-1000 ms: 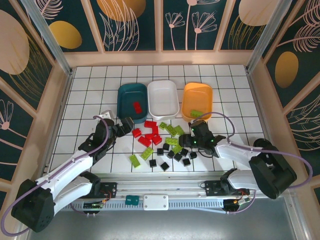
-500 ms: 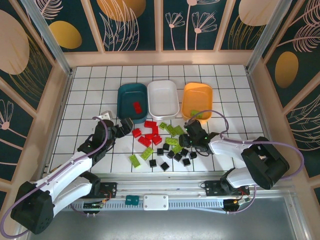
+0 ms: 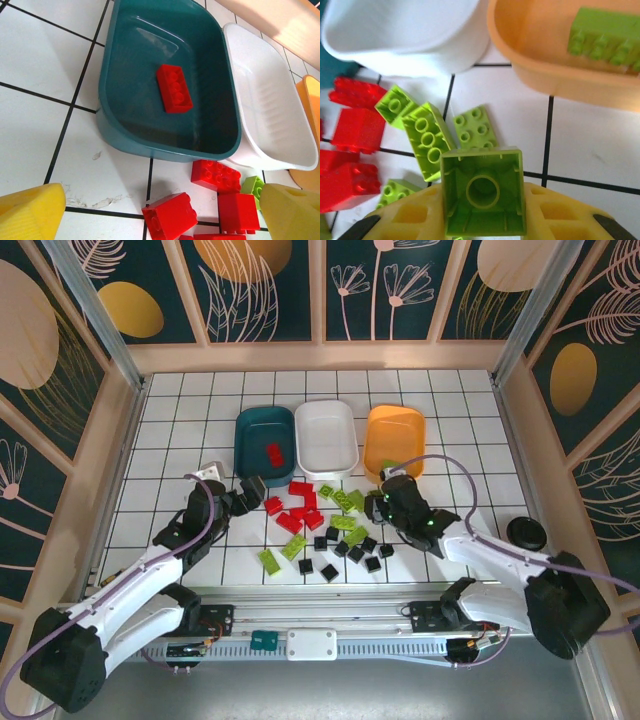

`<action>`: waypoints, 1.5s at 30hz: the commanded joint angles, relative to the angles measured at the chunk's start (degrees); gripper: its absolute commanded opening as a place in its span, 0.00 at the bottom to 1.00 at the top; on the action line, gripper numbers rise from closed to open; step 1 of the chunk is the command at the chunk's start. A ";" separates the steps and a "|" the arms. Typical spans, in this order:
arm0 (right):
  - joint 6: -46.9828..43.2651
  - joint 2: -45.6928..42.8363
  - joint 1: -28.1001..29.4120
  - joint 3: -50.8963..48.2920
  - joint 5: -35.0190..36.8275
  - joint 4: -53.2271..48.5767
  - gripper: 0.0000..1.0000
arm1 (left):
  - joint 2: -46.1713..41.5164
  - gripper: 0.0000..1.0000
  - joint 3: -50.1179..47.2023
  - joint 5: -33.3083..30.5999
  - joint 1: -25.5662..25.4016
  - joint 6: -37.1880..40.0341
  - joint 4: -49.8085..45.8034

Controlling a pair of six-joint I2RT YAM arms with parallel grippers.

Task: Sort the legos into containers by color
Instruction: Pick up the lego from the bottom-center of the table, then place the lego in the container.

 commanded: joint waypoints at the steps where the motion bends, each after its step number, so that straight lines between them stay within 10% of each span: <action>1: -1.24 -3.50 -2.17 3.70 2.91 -2.29 0.19 | -0.01 0.99 2.72 -3.32 -0.26 2.92 -0.12; 18: -1.47 17.24 -20.99 28.07 -11.12 -6.74 0.18 | 19.04 0.99 26.01 -13.43 -0.10 7.73 -9.10; 26: -2.50 28.51 -24.75 37.73 -11.34 -9.25 0.54 | 25.49 0.99 34.14 -6.81 0.06 2.22 -17.68; 45: 0.54 14.10 -20.30 24.68 -13.24 -7.29 0.59 | 21.51 0.88 24.90 2.71 0.00 -5.43 -25.95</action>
